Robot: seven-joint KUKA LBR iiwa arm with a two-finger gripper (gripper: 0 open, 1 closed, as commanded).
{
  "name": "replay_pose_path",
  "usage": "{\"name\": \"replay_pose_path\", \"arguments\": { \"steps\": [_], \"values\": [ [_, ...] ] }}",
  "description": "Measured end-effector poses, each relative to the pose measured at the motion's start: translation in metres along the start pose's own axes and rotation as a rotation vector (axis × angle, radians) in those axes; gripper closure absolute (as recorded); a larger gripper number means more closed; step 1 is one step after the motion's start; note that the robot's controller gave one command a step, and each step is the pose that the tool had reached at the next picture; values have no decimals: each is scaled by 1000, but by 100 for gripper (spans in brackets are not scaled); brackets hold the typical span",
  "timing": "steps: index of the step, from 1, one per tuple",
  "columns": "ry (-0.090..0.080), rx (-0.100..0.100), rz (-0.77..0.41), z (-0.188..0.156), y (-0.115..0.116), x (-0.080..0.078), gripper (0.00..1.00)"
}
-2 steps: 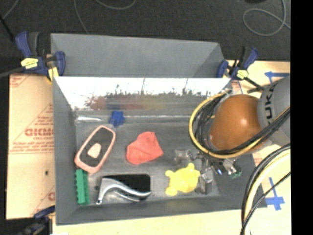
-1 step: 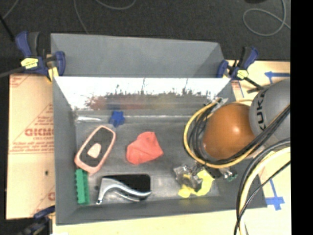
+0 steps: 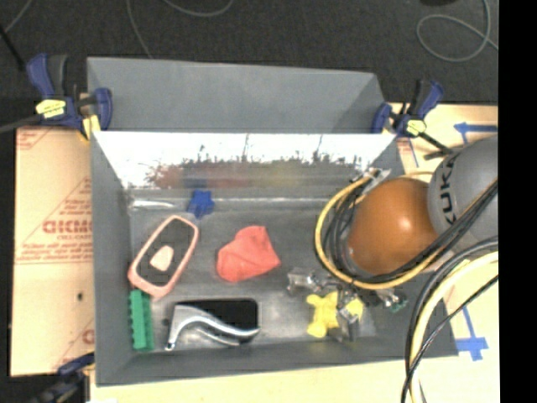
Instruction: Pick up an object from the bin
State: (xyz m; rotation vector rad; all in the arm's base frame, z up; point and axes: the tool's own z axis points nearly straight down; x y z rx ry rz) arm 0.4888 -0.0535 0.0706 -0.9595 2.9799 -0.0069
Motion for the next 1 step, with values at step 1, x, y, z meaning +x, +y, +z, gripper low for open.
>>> {"name": "replay_pose_path", "arguments": {
  "steps": [1],
  "values": [
    [0,1,-3,0,0,0,100]
  ]
}}
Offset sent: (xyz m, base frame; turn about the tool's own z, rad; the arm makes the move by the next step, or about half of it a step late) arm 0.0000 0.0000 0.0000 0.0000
